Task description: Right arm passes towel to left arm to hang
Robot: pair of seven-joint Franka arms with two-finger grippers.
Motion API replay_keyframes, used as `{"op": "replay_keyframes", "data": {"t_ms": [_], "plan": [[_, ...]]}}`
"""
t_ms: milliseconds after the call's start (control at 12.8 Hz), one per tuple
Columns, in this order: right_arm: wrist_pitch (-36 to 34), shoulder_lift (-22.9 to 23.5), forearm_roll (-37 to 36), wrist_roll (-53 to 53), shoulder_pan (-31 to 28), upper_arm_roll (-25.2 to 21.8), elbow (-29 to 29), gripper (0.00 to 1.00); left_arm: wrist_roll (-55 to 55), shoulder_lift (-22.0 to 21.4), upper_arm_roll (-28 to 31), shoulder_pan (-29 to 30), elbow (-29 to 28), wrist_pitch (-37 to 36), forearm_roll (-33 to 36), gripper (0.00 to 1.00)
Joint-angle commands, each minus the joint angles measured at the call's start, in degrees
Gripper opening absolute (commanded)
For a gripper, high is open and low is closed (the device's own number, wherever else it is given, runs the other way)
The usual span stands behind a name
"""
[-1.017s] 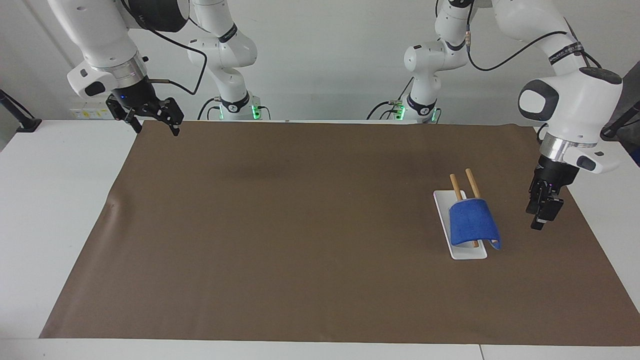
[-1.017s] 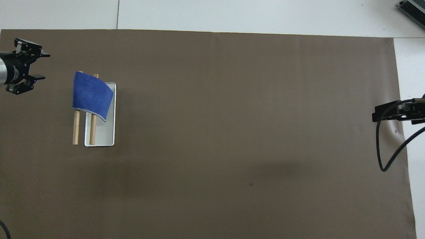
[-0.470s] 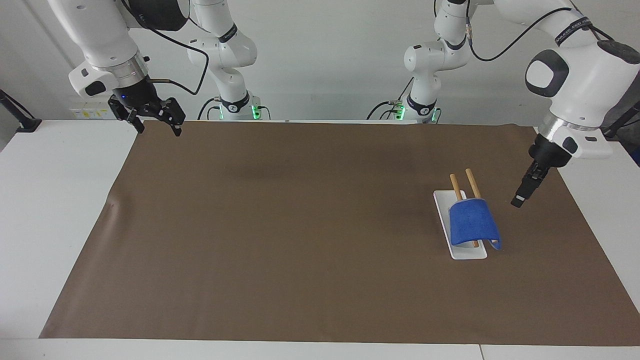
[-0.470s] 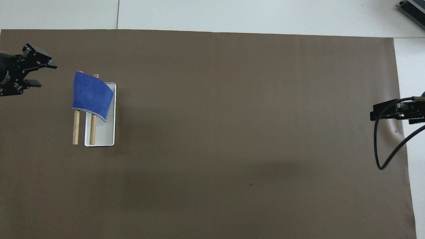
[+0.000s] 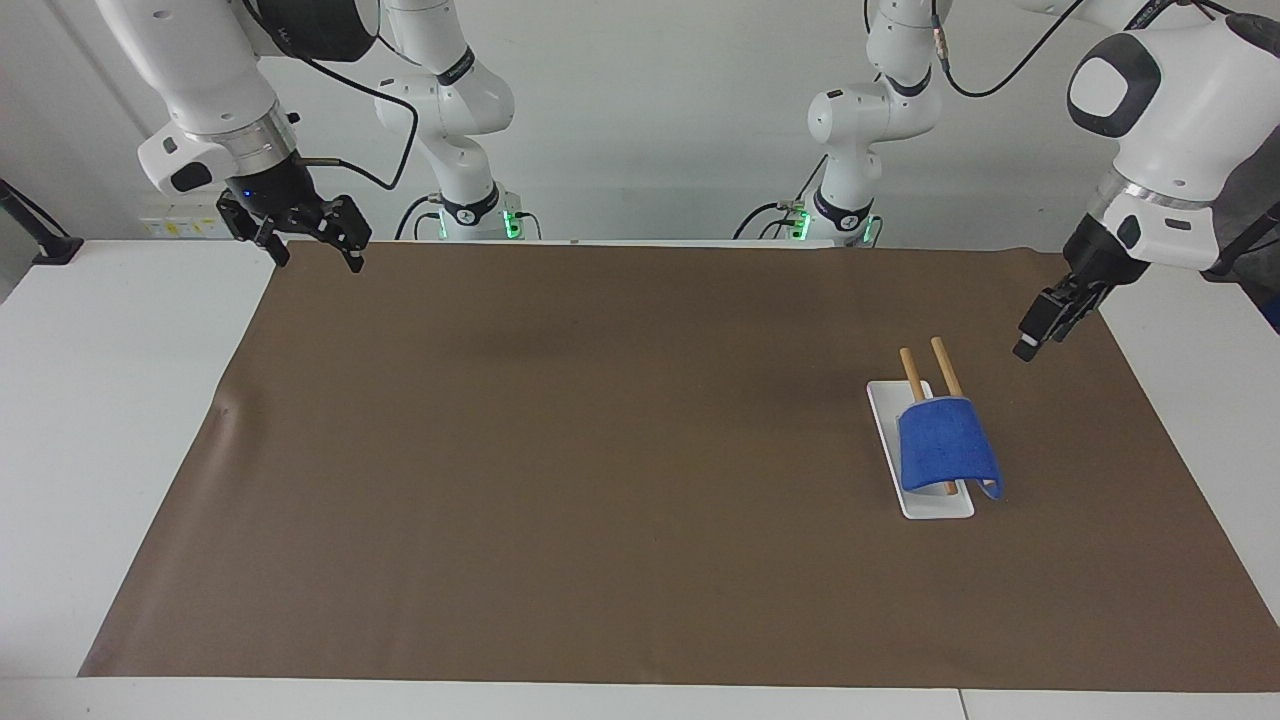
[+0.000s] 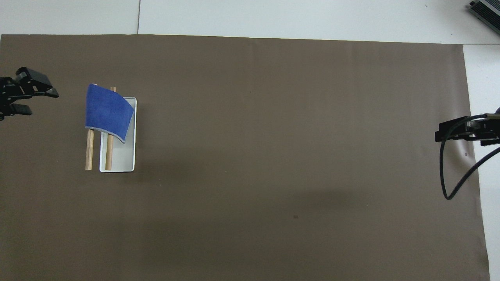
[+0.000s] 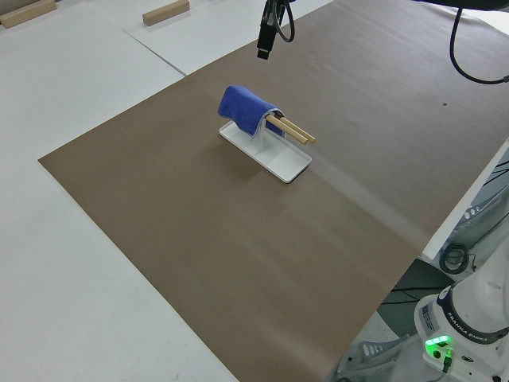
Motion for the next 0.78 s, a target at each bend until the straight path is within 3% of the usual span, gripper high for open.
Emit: {"op": "replay_keyframes", "data": {"t_ms": [0, 235, 470, 704], "plan": [[0.50, -0.38, 1.12, 0.95, -0.25, 0.38, -0.30, 1.00, 6.73, -1.14, 0.21, -0.03, 0.49, -5.64, 0.82, 0.74], [0.50, -0.38, 1.12, 0.86, -0.34, 0.38, -0.38, 1.00, 10.60, -1.67, -1.19, -0.39, 0.58, -9.07, 6.87, 0.74], [0.50, -0.38, 1.12, 0.86, -0.34, 0.38, -0.47, 1.00, 14.83, -2.99, -1.64, -0.39, 0.76, -11.80, 8.12, 0.75], [0.50, -0.47, 1.12, 0.86, -0.34, 0.38, -0.47, 1.00, 14.93, -3.60, -1.73, -0.47, 1.28, -12.86, 8.04, 0.87]]}}
